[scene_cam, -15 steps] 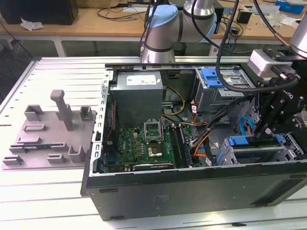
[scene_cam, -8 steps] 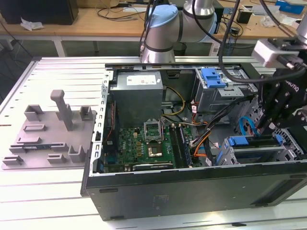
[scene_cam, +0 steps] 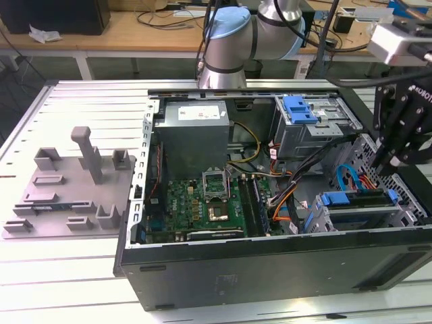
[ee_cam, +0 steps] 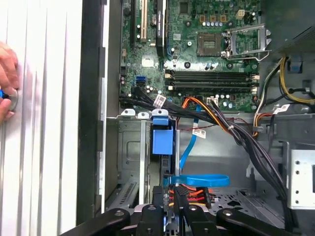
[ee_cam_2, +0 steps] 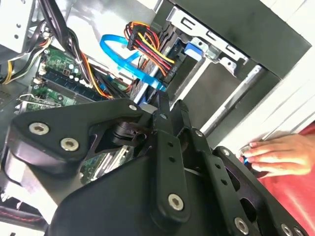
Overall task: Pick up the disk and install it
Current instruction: 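Insert the second disk wire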
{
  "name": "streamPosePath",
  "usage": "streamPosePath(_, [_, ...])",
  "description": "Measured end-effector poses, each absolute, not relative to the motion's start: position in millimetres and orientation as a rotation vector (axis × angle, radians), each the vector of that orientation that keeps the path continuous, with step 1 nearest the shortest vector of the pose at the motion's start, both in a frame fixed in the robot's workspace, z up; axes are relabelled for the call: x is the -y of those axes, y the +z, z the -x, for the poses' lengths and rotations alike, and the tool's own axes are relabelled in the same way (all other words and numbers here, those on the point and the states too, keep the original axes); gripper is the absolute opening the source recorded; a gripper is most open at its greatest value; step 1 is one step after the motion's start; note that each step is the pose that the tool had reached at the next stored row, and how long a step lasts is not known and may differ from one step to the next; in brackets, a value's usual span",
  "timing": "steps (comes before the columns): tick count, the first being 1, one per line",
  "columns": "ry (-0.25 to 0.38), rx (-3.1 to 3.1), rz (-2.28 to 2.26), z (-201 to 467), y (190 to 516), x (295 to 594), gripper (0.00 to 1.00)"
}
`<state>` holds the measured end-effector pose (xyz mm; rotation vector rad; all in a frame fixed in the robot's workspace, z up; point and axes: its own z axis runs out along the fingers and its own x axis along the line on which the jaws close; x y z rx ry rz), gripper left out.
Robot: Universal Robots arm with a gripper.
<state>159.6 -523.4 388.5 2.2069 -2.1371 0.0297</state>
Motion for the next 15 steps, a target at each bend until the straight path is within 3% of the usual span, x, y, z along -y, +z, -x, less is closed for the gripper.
streamPosePath(4, [0.03,2.137,-2.207,-159.6,389.1,523.4,0.22])
streamPosePath(6, [0.03,2.137,-2.207,-159.6,389.2,523.4,0.11])
streamPosePath(15, [0.03,2.137,-2.207,-159.6,389.5,523.4,0.11])
